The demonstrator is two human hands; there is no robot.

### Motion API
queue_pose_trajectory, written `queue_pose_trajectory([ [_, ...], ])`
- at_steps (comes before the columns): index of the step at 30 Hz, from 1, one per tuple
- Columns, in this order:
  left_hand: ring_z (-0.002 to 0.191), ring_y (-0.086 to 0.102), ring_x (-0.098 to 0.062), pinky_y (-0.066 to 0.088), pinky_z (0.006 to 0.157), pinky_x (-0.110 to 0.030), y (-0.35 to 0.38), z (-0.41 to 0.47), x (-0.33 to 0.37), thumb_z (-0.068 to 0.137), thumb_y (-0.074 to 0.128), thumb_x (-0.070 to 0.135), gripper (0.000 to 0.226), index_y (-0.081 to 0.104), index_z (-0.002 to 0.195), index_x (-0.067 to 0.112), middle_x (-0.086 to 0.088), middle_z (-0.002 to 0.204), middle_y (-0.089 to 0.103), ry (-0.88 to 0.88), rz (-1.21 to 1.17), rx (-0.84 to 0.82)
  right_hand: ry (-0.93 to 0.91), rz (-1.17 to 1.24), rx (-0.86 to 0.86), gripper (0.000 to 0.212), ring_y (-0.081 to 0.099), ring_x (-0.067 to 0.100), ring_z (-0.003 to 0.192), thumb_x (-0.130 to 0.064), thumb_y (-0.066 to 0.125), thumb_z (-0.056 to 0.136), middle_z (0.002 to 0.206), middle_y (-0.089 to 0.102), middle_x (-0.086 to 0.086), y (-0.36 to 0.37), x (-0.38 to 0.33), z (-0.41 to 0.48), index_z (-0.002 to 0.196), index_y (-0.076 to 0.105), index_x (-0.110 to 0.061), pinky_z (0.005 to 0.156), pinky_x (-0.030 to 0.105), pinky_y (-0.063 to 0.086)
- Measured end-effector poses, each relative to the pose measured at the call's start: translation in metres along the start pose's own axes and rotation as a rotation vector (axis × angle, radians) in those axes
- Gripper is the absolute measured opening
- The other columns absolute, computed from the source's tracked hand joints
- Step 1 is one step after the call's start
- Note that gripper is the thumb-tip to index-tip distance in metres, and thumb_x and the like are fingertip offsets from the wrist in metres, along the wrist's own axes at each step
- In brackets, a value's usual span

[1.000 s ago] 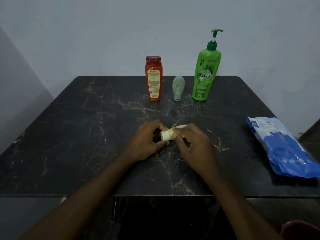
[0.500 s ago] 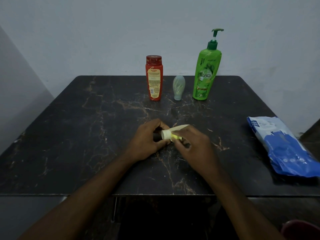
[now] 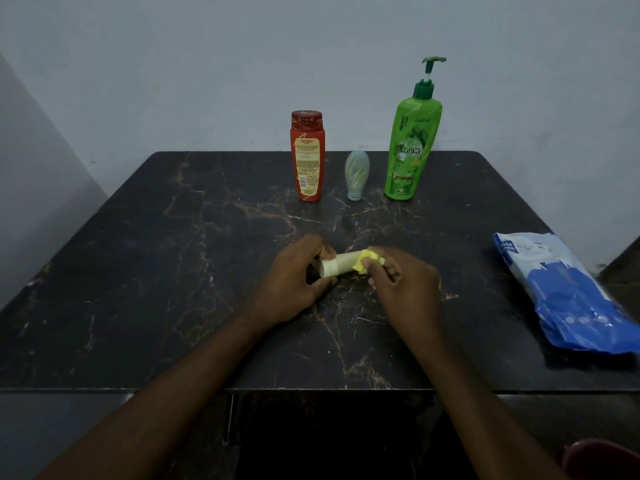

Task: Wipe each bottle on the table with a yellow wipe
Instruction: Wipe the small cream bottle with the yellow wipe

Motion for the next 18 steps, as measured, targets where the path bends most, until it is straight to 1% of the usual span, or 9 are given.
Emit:
queue_pose_trajectory([
  [2,0.096,0.06,-0.008,0.054,0.077,-0.029,0.0,0.0,0.002,0.079,0.084,0.012,0.034,0.062,0.105,0.015,0.005,0.113,0.063,0.027,0.015,-0.001,0.108,0.051,-0.002,0.022,0.071,0.009,0.083,-0.029,0.069,0.092,0.093,0.075,-0.005,-0.001,0.011,0.002,0.113,0.073,-0.022,0.081,0.036,0.059],
  [4,0.1,0.06,-0.007,0.055,0.079,-0.029,0.001,0.001,0.002,0.08,0.084,0.011,0.034,0.064,0.106,0.014,0.006,0.115,0.062,0.041,0.004,-0.005,0.129,0.065,0.006,0.023,0.07,0.008,0.084,-0.028,0.068,0.093,0.096,0.074,-0.007,-0.001,0.012,0.001,0.114,0.071,-0.023,0.08,0.037,0.059],
  [6,0.107,0.06,-0.007,0.056,0.083,-0.03,0.002,0.001,0.0,0.08,0.085,0.013,0.033,0.066,0.108,0.013,0.006,0.12,0.063,0.044,-0.018,-0.007,0.103,0.039,0.008,0.023,0.068,0.01,0.088,-0.021,0.069,0.092,0.102,0.072,-0.004,-0.002,0.007,0.0,0.115,0.071,-0.018,0.082,0.024,0.055],
  [8,0.112,0.061,-0.007,0.056,0.088,-0.031,0.003,0.001,-0.001,0.08,0.086,0.018,0.032,0.068,0.106,0.014,0.004,0.123,0.065,0.05,-0.026,-0.017,0.065,0.005,-0.024,0.024,0.065,0.013,0.088,-0.013,0.069,0.091,0.102,0.069,0.0,0.001,0.001,-0.002,0.114,0.071,-0.014,0.076,0.005,0.043],
  [10,0.11,0.064,-0.008,0.057,0.089,-0.031,0.003,0.001,-0.002,0.08,0.087,0.021,0.03,0.07,0.104,0.016,0.003,0.121,0.068,0.033,-0.034,-0.012,0.03,-0.039,-0.071,0.025,0.063,0.013,0.089,-0.011,0.067,0.091,0.103,0.067,0.001,0.007,-0.004,-0.002,0.115,0.07,-0.013,0.073,0.001,0.039],
  [12,0.106,0.066,-0.007,0.058,0.088,-0.031,0.002,0.002,-0.005,0.079,0.087,0.018,0.031,0.07,0.105,0.015,0.005,0.117,0.07,-0.026,-0.064,0.009,-0.033,-0.065,-0.129,0.027,0.062,0.012,0.095,-0.013,0.065,0.093,0.11,0.064,-0.001,0.014,-0.011,-0.003,0.12,0.069,-0.015,0.079,0.006,0.042],
  [14,0.103,0.068,-0.006,0.059,0.088,-0.031,0.002,0.003,-0.008,0.079,0.086,0.016,0.035,0.07,0.11,0.016,0.007,0.113,0.071,-0.088,-0.092,0.009,-0.126,-0.075,-0.195,0.029,0.062,0.012,0.1,-0.012,0.063,0.094,0.115,0.063,0.0,0.021,-0.019,-0.006,0.122,0.068,-0.013,0.085,0.02,0.05],
  [16,0.102,0.068,-0.004,0.059,0.09,-0.031,0.003,0.003,-0.009,0.08,0.085,0.017,0.037,0.07,0.115,0.017,0.008,0.113,0.072,-0.115,-0.093,-0.009,-0.222,-0.113,-0.254,0.029,0.063,0.018,0.099,-0.01,0.063,0.094,0.115,0.063,0.002,0.027,-0.027,-0.011,0.122,0.067,-0.011,0.084,0.03,0.054],
  [18,0.103,0.068,-0.003,0.058,0.092,-0.031,0.002,0.003,-0.009,0.081,0.085,0.019,0.04,0.072,0.118,0.017,0.008,0.114,0.072,-0.123,-0.085,-0.014,-0.261,-0.153,-0.243,0.027,0.064,0.02,0.094,-0.009,0.062,0.093,0.111,0.062,0.003,0.028,-0.029,-0.012,0.119,0.068,-0.01,0.079,0.033,0.056],
])
Point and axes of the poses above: each hand's wrist, its own z-axis towards the middle knuckle, its own y-axis out of the palm, x = y × z, the point moved 5 cm from there along z, towards the middle knuckle
